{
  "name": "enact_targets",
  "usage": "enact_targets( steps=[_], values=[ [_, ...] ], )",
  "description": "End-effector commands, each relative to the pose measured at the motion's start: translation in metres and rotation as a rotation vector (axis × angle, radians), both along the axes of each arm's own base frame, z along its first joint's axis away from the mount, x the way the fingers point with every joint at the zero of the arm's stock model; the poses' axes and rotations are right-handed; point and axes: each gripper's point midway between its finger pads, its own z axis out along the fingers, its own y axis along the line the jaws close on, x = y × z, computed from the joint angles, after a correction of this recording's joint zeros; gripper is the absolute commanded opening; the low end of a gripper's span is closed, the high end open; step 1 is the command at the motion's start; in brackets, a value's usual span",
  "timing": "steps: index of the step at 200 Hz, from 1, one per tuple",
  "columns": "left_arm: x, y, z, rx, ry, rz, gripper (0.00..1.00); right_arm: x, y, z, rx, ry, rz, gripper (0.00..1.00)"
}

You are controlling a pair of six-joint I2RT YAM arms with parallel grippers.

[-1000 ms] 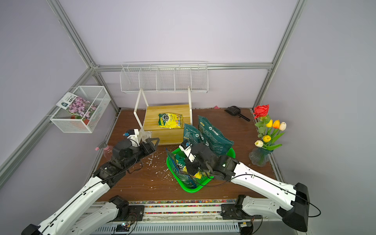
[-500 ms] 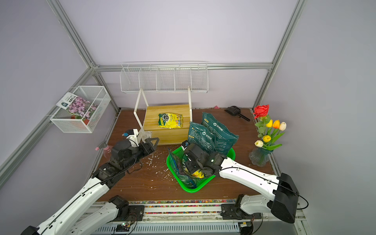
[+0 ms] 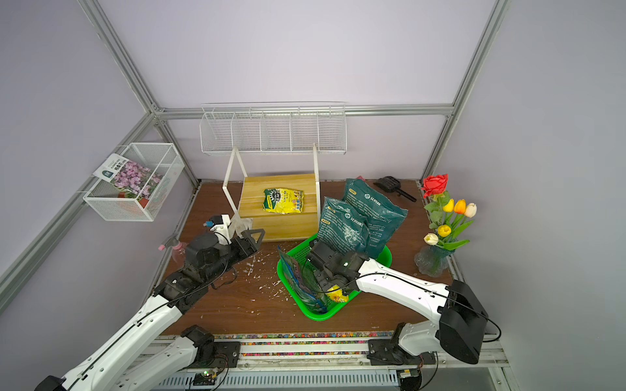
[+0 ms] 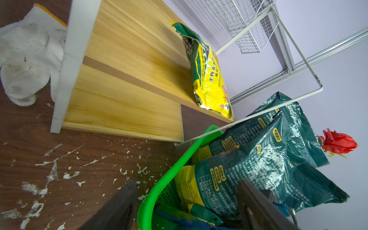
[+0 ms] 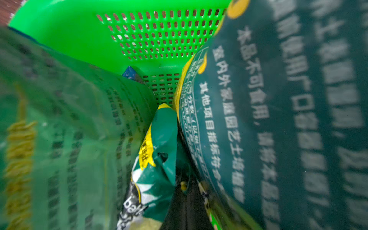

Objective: Take down the fertilizer bag from the shelf
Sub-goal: Place the fertilizer bag in the storage box, then pick up the fertilizer bag from the shelf.

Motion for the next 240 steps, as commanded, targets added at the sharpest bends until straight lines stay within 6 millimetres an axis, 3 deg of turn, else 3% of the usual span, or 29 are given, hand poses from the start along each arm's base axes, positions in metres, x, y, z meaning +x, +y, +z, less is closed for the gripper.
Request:
enact_targets(
  steps=[1, 17, 36, 53, 72, 142, 181, 200, 240],
  values=[
    [0.001, 0.002, 0.004, 0.001, -0.007, 0.006, 0.82, -0.013, -0.017, -0.027, -0.119, 0.070, 0.009, 0.00],
    [0.001, 0.002, 0.004, 0.003, -0.007, 0.006, 0.82, -0.012, -0.015, -0.024, -0.097, 0.061, 0.003, 0.00],
    [0.001, 0.002, 0.004, 0.005, -0.006, 0.005, 0.82, -0.009, -0.009, -0.006, -0.039, 0.023, 0.005, 0.01],
    [0.001, 0.002, 0.004, 0.004, -0.008, 0.006, 0.82, -0.004, -0.003, 0.018, 0.017, -0.017, 0.010, 0.16],
    [0.001, 0.002, 0.004, 0.007, -0.012, 0.005, 0.82, 0.000, 0.003, 0.046, 0.072, -0.062, 0.025, 0.25],
    [-0.002, 0.007, 0.004, 0.019, -0.019, 0.014, 0.82, 0.012, 0.011, 0.132, 0.227, -0.250, 0.065, 0.35],
    [-0.002, 0.010, 0.006, 0.040, -0.030, 0.026, 0.83, 0.029, 0.028, 0.187, 0.243, -0.371, 0.149, 0.45],
    [-0.002, 0.011, 0.005, 0.040, -0.030, 0.025, 0.83, 0.045, 0.040, 0.197, 0.203, -0.397, 0.188, 0.48],
    [-0.004, 0.020, -0.006, 0.067, -0.019, 0.058, 0.83, 0.075, 0.089, 0.209, 0.214, -0.438, 0.291, 0.54]
  ],
)
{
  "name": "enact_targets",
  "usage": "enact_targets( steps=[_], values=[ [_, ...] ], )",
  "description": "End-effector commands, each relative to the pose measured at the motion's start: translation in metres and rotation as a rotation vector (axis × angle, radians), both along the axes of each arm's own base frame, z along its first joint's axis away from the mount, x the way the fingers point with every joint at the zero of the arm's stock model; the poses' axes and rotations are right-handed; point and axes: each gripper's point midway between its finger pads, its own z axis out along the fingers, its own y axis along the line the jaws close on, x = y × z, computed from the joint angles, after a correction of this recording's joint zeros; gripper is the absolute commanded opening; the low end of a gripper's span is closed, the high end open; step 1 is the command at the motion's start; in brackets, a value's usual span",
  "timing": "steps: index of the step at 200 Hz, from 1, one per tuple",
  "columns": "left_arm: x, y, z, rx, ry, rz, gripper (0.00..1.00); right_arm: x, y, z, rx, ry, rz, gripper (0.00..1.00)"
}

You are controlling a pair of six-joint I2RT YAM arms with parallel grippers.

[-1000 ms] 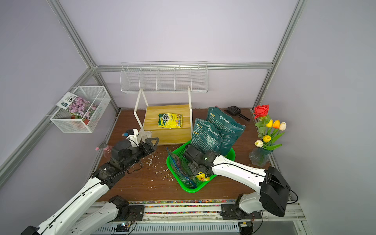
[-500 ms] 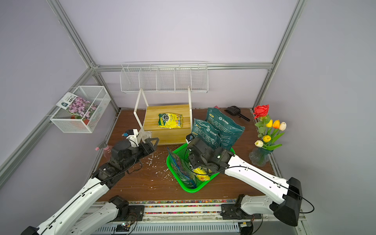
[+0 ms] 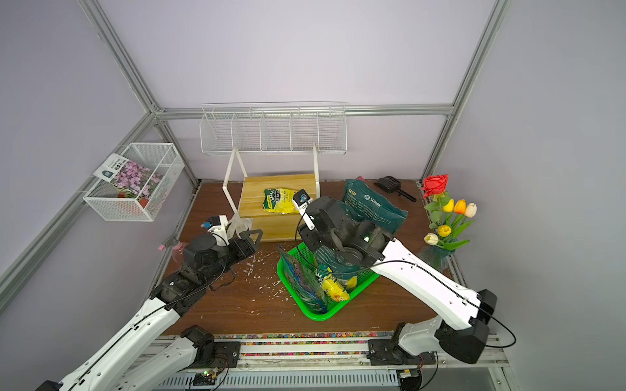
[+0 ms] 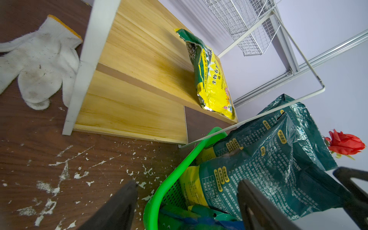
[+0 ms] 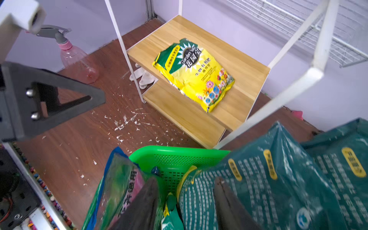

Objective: Take down the fertilizer bag from the shelf
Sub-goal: Pick up the fertilizer bag from the shelf.

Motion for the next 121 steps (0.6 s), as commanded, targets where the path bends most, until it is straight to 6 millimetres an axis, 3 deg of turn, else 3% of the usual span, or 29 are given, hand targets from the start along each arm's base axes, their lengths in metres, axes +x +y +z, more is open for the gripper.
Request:
enact_targets(
  steps=[1, 42, 71, 121],
  values=[
    [-0.001, 0.012, -0.007, 0.037, -0.002, 0.034, 0.83, 0.015, 0.026, -0.004, -0.045, -0.037, 0.085, 0.54],
    [0.002, 0.026, -0.035, -0.005, 0.074, 0.061, 0.85, 0.041, 0.067, -0.018, -0.085, -0.049, 0.132, 0.56],
    [0.000, 0.030, -0.035, -0.038, 0.064, 0.061, 0.85, 0.063, 0.089, -0.034, -0.127, -0.063, 0.129, 0.57],
    [0.000, 0.028, -0.039, -0.018, 0.068, 0.040, 0.86, 0.092, 0.113, -0.042, -0.185, -0.158, 0.098, 0.62]
  ],
)
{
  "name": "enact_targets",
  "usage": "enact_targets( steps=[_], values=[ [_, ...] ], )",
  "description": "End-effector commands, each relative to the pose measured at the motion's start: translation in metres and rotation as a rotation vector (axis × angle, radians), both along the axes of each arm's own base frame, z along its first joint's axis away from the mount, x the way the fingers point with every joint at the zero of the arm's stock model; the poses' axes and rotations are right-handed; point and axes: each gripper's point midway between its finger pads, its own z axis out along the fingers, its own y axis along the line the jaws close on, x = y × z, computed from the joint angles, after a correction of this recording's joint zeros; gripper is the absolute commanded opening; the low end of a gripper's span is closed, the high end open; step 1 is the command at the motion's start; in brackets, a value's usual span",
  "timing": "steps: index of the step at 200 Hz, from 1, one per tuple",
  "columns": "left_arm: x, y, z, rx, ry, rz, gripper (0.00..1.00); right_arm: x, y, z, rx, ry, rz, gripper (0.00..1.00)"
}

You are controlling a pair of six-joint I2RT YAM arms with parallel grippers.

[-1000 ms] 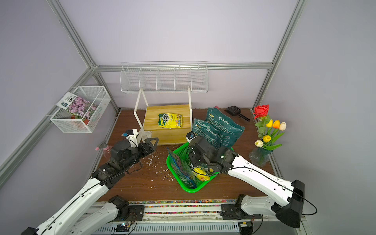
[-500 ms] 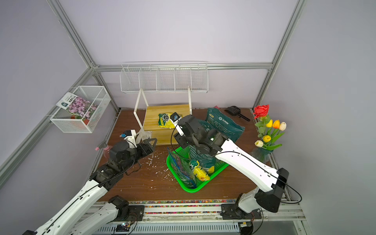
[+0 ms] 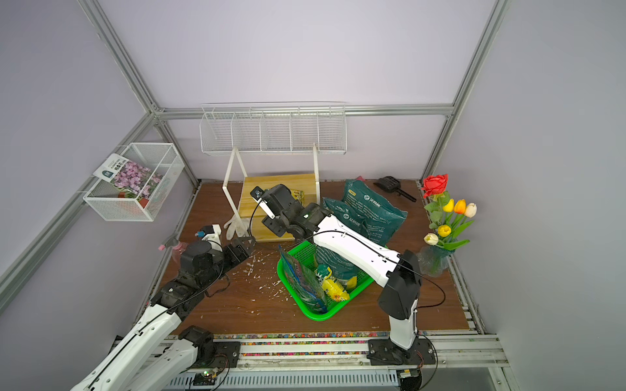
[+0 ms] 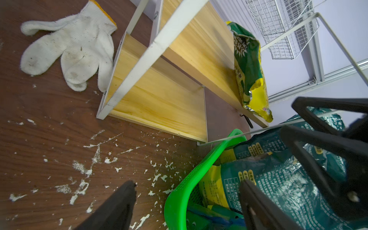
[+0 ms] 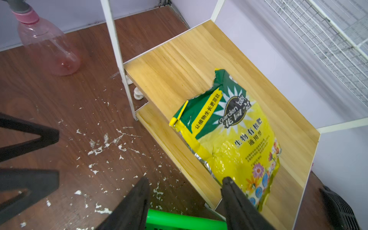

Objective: Take down the fertilizer bag from the shelf
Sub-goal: Pick up the fertilizer bag from the shelf.

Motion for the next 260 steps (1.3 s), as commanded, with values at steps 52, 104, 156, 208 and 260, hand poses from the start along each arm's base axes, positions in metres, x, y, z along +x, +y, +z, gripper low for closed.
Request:
enact_targets(
  steps=[52, 104, 156, 208, 260],
  values=[
    [0.000, -0.003, 0.006, 0.003, -0.024, -0.032, 0.86, 0.036, 0.023, -0.001, -0.084, -0.160, -0.048, 0.62],
    [-0.002, -0.001, 0.007, 0.010, -0.029, -0.031, 0.86, 0.048, 0.022, -0.002, -0.104, -0.208, -0.100, 0.55],
    [-0.003, -0.001, 0.008, 0.009, -0.032, -0.035, 0.86, 0.052, 0.021, 0.000, -0.106, -0.223, -0.112, 0.18],
    [-0.003, -0.001, 0.008, 0.003, -0.029, -0.037, 0.86, 0.050, 0.013, 0.020, -0.016, -0.199, -0.125, 0.00],
    [-0.003, -0.001, 0.009, 0.005, -0.032, -0.036, 0.86, 0.041, -0.003, 0.067, 0.211, -0.127, -0.116, 0.00]
  ],
)
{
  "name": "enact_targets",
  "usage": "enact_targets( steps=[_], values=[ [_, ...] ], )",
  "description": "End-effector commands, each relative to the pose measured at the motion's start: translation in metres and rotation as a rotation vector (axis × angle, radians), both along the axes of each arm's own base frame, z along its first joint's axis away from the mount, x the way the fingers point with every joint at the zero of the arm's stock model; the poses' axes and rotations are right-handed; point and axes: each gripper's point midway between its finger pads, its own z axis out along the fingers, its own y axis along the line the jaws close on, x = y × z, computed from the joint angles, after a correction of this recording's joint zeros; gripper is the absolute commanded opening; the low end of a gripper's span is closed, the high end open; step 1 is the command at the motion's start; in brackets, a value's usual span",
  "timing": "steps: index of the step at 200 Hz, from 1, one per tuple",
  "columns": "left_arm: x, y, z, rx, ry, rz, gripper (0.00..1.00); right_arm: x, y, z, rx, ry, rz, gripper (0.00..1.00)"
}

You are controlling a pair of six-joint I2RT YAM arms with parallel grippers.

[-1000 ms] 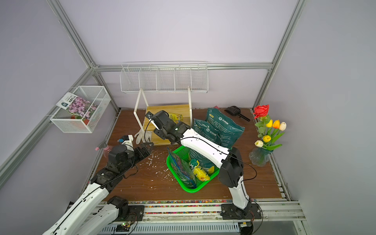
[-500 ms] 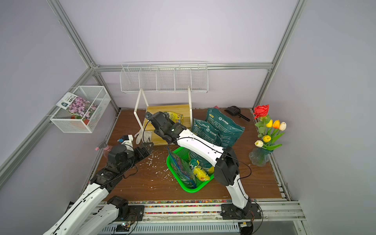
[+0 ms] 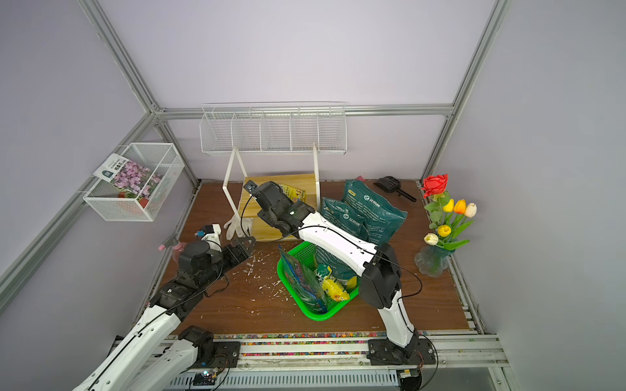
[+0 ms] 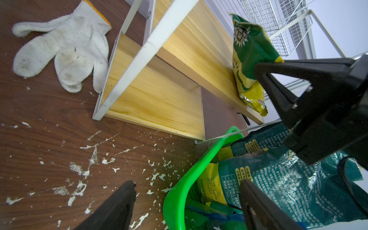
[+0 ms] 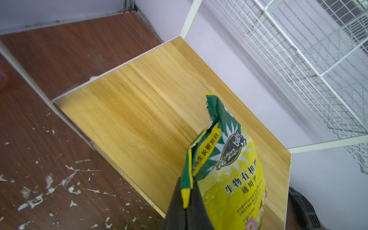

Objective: Take down the fertilizer bag from the shelf
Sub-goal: Pick up the fertilizer bag from the shelf.

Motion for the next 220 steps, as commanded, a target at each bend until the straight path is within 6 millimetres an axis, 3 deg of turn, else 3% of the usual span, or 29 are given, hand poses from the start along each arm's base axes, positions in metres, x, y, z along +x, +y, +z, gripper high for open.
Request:
enact_targets(
  steps=[1, 96, 166, 170, 220],
  values=[
    [-0.001, -0.001, 0.005, 0.004, -0.017, -0.014, 0.86, -0.008, -0.015, 0.060, 0.207, -0.005, 0.003, 0.00],
    [-0.001, -0.001, 0.005, -0.002, -0.012, -0.015, 0.86, -0.026, -0.054, 0.122, 0.479, 0.021, 0.039, 0.00],
    [0.002, -0.005, 0.011, -0.014, -0.022, -0.029, 0.86, -0.075, -0.097, 0.172, 0.571, -0.042, 0.095, 0.00],
    [0.005, -0.007, 0.005, -0.007, 0.000, -0.030, 0.86, -0.079, -0.102, 0.175, 0.575, -0.048, 0.095, 0.00],
    [0.010, -0.012, 0.007, -0.034, 0.007, -0.034, 0.86, -0.115, -0.154, 0.184, 0.532, -0.081, 0.048, 0.00]
  ],
)
